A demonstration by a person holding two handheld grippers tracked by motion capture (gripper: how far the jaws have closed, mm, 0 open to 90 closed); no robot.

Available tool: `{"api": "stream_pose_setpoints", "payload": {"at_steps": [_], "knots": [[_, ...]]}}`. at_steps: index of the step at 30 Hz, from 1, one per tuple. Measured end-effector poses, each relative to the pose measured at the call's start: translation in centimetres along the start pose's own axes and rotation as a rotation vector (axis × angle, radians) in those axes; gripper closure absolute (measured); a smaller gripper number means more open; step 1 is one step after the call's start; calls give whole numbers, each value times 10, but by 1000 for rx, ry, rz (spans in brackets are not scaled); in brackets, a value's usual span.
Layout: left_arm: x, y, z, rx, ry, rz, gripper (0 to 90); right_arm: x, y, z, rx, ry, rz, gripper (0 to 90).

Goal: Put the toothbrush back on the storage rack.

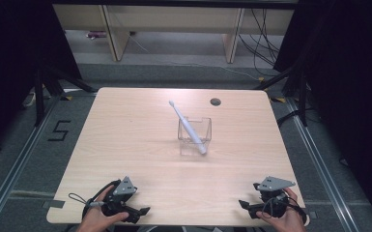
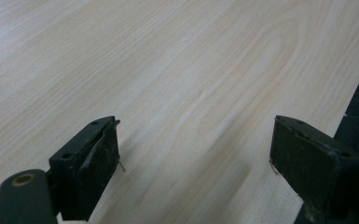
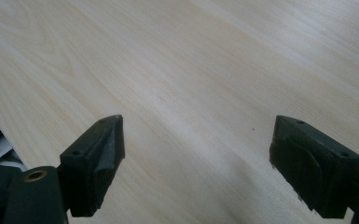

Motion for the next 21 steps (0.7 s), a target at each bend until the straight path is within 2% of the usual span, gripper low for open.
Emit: {"api": "stream_pose_setpoints", "payload": {"at_steps": [4, 5, 8, 11, 12, 13, 14, 15, 20, 21], "knots": [[0, -1, 0, 8, -7, -5, 149, 2, 3, 0, -40, 15, 8, 178], [0, -1, 0, 7, -5, -4, 149, 1, 2, 1, -14, 4, 8, 178], [0, -1, 0, 11, -8, -4, 149, 1, 3, 1, -7, 4, 11, 176], [0, -1, 0, 7, -6, -7, 149, 2, 5, 1, -25, 13, 13, 172], [0, 0, 0, 7, -5, 4, 149, 2, 5, 1, -25, 14, 13, 172], [0, -1, 0, 9, -7, -6, 149, 1, 6, 1, -38, 17, 23, 172], [0, 0, 0, 5, -3, -4, 149, 2, 3, 1, -12, 15, 23, 172], [0, -1, 0, 12, -9, -6, 149, 3, 5, 1, -43, 16, 8, 172], [0, -1, 0, 8, -7, -6, 149, 3, 4, 1, -35, 6, 2, 172], [0, -1, 0, 8, -7, -7, 149, 3, 5, 1, -50, 22, 1, 173]]}}
Point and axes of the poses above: each handheld gripper's, and its own axes: x roughly forward along the jaws, z roughly out of its underside, y roughly to its right, the point moved 4 cm from there along x, roughly forward along the jaws, and after that the axes turned 1 degree about -y, right-handed, at the moved point
